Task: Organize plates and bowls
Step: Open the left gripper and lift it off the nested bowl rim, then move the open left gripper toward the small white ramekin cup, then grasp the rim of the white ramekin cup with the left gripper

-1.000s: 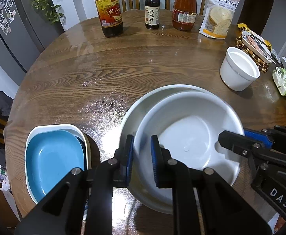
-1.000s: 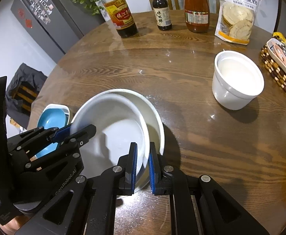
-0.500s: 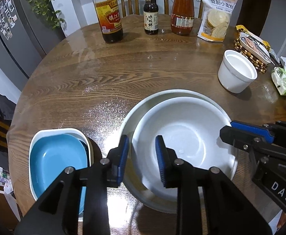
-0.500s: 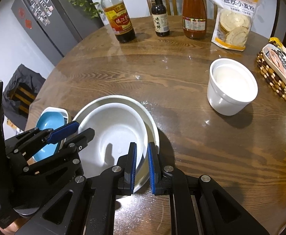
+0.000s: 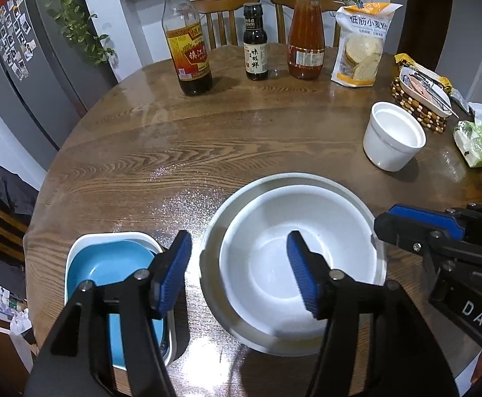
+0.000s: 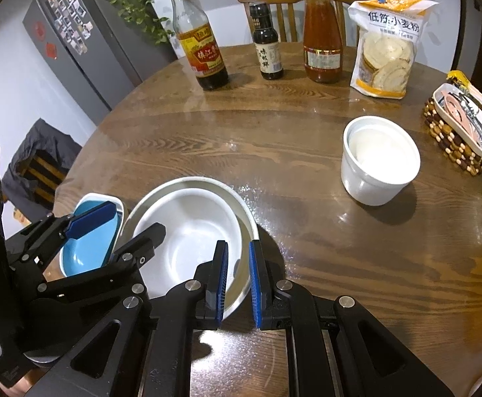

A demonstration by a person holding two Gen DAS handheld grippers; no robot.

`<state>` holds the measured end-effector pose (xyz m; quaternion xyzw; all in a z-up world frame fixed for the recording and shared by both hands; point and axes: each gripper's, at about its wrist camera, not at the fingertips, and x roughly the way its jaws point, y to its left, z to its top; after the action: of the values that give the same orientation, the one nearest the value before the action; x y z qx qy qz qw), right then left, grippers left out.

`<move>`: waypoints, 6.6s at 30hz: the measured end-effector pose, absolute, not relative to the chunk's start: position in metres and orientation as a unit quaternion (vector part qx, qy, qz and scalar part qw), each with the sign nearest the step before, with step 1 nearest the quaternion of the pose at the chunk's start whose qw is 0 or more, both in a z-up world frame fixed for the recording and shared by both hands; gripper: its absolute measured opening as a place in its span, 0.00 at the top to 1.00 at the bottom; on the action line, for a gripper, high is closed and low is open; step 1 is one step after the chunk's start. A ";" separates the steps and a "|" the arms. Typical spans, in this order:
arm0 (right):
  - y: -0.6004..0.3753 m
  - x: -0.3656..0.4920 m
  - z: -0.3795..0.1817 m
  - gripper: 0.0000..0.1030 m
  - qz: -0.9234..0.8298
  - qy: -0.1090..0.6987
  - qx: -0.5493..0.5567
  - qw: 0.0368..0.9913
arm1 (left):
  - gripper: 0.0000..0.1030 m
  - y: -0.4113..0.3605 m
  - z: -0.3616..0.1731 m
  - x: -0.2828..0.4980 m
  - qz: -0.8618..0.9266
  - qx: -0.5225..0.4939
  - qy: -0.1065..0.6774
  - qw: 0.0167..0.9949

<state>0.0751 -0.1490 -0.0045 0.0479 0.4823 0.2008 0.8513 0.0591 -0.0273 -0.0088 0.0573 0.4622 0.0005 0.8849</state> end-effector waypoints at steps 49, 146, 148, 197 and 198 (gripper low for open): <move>-0.237 0.042 -0.005 0.42 0.130 0.462 0.165 0.861 | 0.01 -0.051 0.019 0.042 -0.012 0.064 0.412 0.909; -0.332 0.110 0.018 0.42 0.125 0.412 0.113 0.896 | 0.01 -0.162 0.050 0.141 0.000 0.093 0.422 0.902; -0.333 0.119 0.018 0.42 0.125 0.414 0.114 0.894 | 0.01 -0.163 0.051 0.153 -0.002 0.090 0.428 0.899; -0.291 0.212 -0.050 0.62 0.156 0.490 0.122 0.849 | 0.71 -0.184 -0.052 0.211 -0.049 0.107 0.529 0.840; -0.291 0.212 -0.050 0.67 0.160 0.490 0.123 0.848 | 0.73 -0.185 -0.052 0.210 -0.051 0.107 0.529 0.840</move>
<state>0.2120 -0.2905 -0.0499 0.1234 0.4896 0.1595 0.8483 0.2095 -0.1853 -0.0525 0.1072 0.5289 -0.0508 0.8404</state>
